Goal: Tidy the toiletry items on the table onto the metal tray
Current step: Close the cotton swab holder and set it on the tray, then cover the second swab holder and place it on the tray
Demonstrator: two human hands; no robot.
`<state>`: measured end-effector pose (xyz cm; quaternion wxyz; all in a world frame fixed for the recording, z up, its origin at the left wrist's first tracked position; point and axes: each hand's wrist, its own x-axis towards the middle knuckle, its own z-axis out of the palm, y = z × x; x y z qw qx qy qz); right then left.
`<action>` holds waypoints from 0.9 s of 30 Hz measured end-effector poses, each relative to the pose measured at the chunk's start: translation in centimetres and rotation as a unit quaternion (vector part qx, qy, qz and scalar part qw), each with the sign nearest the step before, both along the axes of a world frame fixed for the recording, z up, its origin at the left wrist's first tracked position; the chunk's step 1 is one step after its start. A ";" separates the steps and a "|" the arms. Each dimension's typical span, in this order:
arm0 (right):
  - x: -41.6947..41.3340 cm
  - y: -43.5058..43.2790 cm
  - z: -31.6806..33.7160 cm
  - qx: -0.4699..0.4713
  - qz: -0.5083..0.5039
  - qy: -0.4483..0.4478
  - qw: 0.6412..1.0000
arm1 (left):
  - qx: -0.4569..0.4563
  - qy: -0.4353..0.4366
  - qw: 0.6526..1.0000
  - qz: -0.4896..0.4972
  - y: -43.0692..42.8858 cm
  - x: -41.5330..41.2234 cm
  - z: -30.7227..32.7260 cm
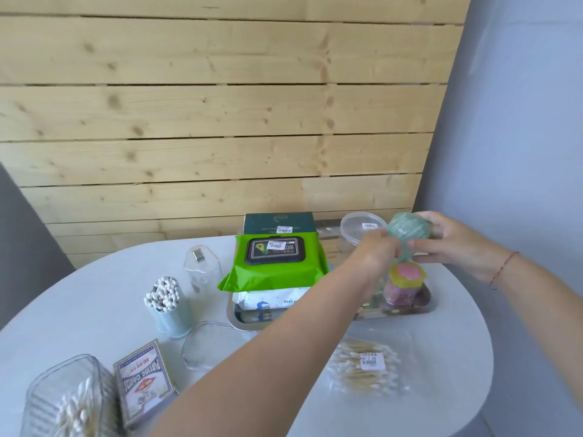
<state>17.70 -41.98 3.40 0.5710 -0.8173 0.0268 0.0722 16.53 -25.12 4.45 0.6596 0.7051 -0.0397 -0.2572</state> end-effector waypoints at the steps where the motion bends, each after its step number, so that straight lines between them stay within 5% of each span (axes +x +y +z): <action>1: 0.0 0.2 -0.1 -0.001 0.000 0.005 1.000 | 0.004 0.001 1.000 0.001 0.2 -0.1 0.0; 13: 1.8 1.0 -2.7 -0.069 -0.032 0.048 0.996 | 0.017 0.114 0.991 0.067 0.1 1.5 -3.6; 27: 2.6 1.2 -4.3 -0.148 -0.118 0.022 0.982 | 0.051 0.099 0.991 0.070 0.4 0.6 -2.8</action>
